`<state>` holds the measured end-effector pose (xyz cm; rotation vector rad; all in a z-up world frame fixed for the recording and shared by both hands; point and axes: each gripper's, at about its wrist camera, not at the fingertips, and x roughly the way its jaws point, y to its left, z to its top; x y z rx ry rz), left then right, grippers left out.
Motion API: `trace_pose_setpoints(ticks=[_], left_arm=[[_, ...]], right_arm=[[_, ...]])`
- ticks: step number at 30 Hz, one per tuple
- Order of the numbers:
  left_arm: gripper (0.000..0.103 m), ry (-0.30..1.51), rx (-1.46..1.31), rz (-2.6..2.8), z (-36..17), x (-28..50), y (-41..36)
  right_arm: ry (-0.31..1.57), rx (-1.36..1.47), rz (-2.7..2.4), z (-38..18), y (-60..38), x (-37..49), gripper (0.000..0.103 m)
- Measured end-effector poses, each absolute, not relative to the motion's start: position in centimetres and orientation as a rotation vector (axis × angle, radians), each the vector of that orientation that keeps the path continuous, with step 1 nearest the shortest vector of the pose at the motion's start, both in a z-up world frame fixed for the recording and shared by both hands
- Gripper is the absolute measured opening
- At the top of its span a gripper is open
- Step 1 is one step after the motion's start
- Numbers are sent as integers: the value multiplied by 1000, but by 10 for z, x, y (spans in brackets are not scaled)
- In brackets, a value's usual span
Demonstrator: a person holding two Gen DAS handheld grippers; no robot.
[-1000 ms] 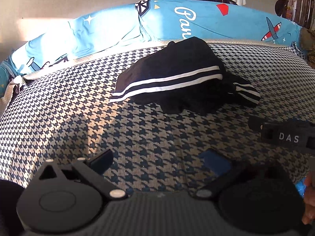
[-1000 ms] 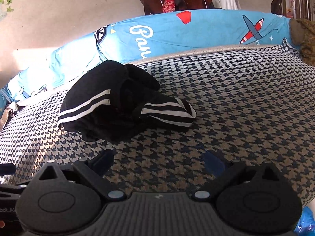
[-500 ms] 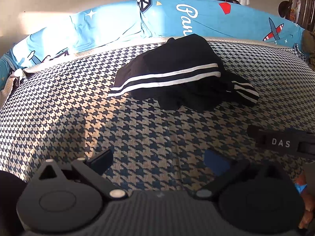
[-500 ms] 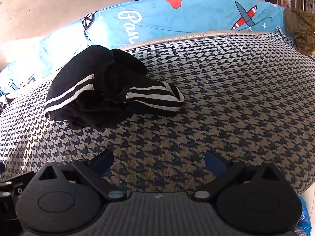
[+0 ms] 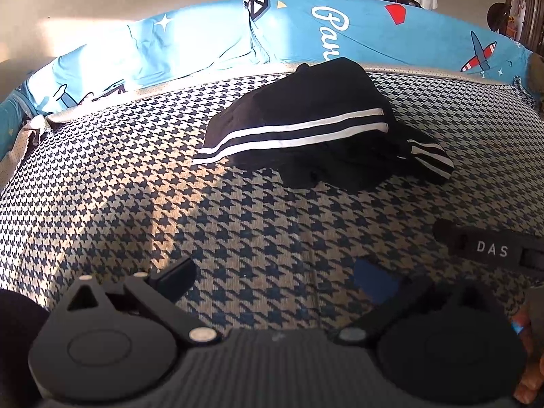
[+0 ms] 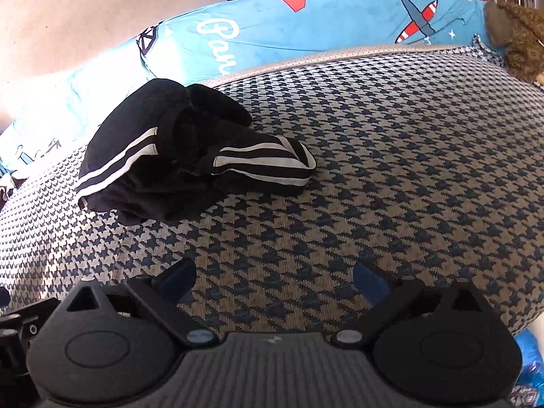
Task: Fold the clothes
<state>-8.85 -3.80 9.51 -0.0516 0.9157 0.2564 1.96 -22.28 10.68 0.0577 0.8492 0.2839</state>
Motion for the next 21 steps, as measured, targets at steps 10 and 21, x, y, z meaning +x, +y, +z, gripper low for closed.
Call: trace_pose_setpoints(ticks=[10,21], left_arm=[[103,924,-63,266,93,-88,-35],[103,927,-67,274,91,-88,-34]], right_arm=[[818,-16,268,109,-214,16,100],[804,-38,275,109,-211,13,100]])
